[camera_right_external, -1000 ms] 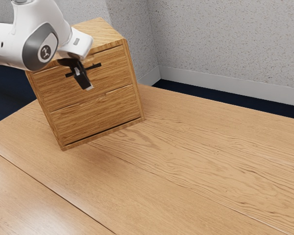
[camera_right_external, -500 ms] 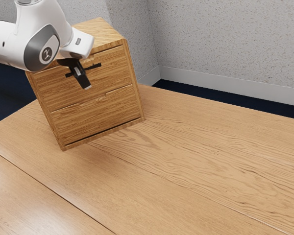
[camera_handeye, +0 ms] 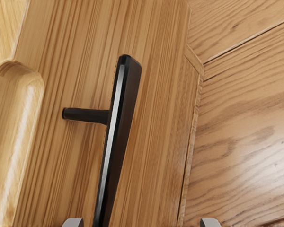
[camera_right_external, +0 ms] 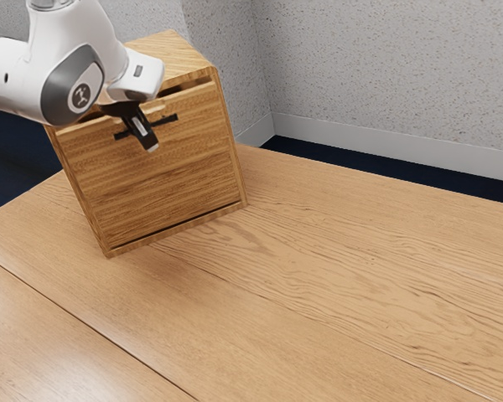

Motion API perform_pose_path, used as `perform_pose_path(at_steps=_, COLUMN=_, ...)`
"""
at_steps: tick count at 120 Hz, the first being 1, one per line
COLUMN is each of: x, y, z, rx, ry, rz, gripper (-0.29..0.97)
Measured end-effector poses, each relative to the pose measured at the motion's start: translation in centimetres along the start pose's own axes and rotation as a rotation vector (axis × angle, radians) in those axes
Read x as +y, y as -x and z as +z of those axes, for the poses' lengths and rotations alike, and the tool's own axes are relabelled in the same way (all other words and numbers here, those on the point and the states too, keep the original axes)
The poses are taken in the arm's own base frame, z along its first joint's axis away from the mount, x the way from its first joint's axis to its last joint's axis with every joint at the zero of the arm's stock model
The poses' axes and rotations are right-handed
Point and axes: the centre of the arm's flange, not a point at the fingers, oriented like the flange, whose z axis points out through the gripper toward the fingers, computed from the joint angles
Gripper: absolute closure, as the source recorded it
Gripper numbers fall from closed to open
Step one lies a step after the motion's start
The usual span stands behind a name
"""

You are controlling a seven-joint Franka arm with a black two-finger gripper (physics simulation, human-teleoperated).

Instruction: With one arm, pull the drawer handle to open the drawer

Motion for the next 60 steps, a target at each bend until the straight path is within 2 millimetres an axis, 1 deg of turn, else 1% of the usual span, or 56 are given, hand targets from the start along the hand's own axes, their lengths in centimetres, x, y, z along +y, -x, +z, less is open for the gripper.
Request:
perform_pose_path(at_steps=8, x=0.7, y=0.1, z=-0.4, rx=-0.001, ry=0.004, rz=-0.004, gripper=0.43)
perform_pose_path(at_steps=14, x=1.6, y=0.1, z=-0.6, rx=-0.003, ry=0.011, rz=-0.005, gripper=0.4)
perform_pose_path(at_steps=26, x=3.2, y=0.2, z=-0.9, rx=-0.006, ry=0.029, rz=-0.009, gripper=0.41)
perform_pose_path(at_steps=35, x=4.3, y=0.3, z=-1.4, rx=-0.006, ry=0.033, rz=-0.015, gripper=0.45)
perform_pose_path(at_steps=43, x=4.8, y=0.4, z=-2.2, rx=0.0, ry=0.031, rz=-0.027, gripper=0.51)
perform_pose_path(at_steps=60, x=6.8, y=0.6, z=-3.3, rx=0.0, ry=0.035, rz=-0.044, gripper=0.55)
